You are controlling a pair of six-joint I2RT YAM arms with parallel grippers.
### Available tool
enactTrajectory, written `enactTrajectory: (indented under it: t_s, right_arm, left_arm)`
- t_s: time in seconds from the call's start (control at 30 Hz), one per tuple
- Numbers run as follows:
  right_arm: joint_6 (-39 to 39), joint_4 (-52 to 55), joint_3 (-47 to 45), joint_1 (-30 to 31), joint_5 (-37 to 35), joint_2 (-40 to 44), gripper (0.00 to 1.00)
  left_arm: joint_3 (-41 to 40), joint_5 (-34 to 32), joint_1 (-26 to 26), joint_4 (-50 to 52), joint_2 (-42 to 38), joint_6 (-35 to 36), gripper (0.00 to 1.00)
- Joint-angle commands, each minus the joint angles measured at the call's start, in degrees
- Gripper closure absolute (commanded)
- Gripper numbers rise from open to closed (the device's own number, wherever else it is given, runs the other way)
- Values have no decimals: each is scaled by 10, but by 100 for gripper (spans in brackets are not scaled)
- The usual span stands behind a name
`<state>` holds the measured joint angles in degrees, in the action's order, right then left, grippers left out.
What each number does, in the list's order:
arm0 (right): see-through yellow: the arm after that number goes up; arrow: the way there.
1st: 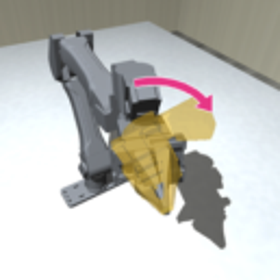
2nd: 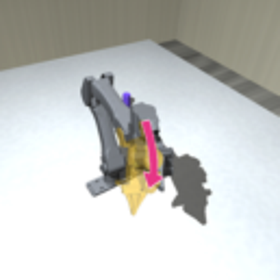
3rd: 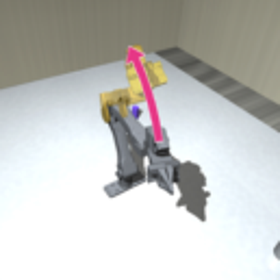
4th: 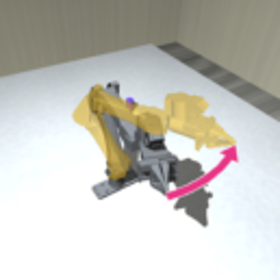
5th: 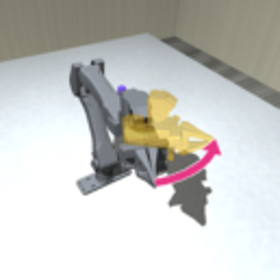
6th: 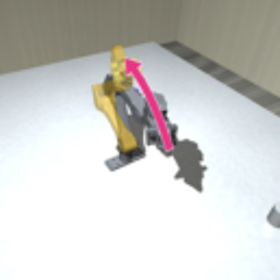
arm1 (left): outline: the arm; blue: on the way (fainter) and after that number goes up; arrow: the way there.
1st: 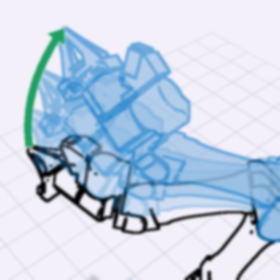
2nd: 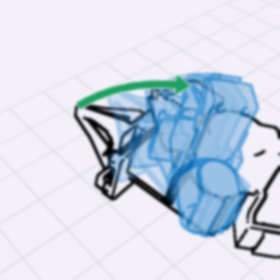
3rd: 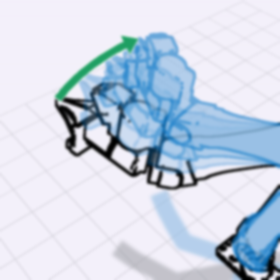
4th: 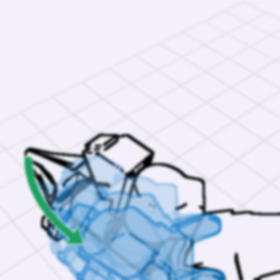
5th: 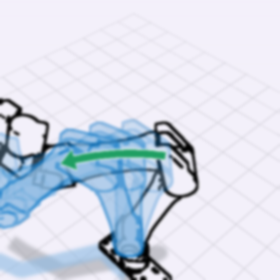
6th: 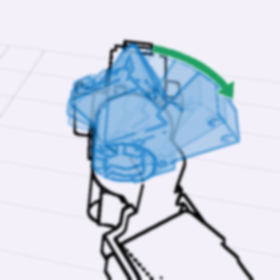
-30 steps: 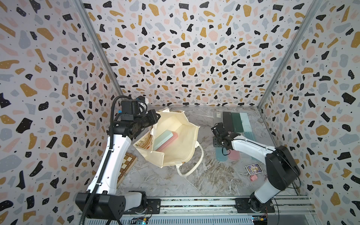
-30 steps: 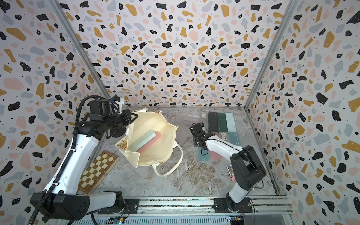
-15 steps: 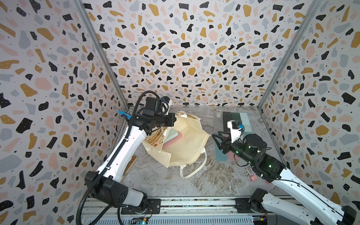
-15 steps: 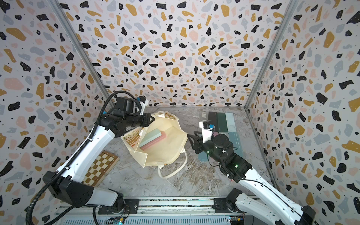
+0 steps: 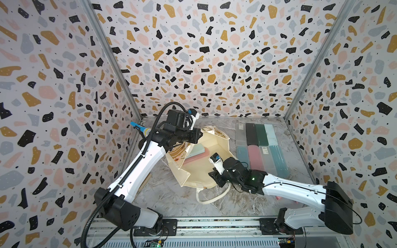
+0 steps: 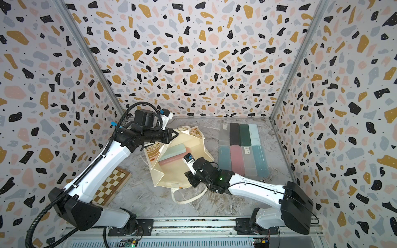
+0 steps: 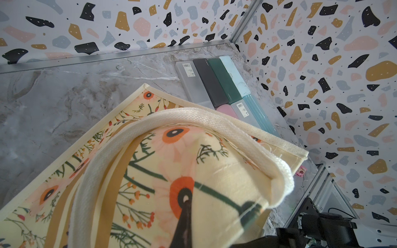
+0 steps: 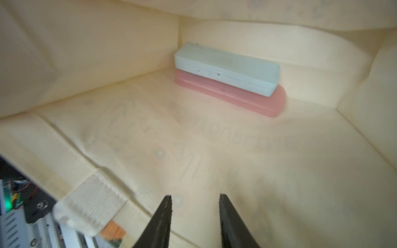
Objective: Take out the pencil case from the canvas bag
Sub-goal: Pick up the pencil case from the canvas bag.
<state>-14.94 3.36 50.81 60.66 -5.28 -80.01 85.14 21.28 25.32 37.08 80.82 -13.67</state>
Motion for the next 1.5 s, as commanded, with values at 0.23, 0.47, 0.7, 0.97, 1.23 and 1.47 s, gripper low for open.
enactTrajectory:
  t_s: [0.23, 0.47, 0.7, 0.97, 1.23, 1.47]
  right_arm:
    - [-113, 30, 135, -33, -70, -168, 61]
    - [-256, 13, 181, -91, -4, -226, 54]
    - [-355, 13, 219, -140, 50, -272, 51]
    - [-418, -1, 233, -169, 105, -303, 52]
    - [-447, -40, 242, -186, 160, -337, 52]
    - [-479, -70, 243, -193, 188, -359, 53]
  left_arm:
    - [-34, -17, 11, -71, -45, -22, 100]
    - [-51, -27, 21, -81, -58, -41, 100]
    - [-62, -67, 35, -82, -66, -62, 100]
    - [-61, -112, 59, -80, -65, -81, 100]
    - [-58, -105, 68, -83, -63, -83, 100]
    - [-55, -83, 75, -88, -63, -86, 100]
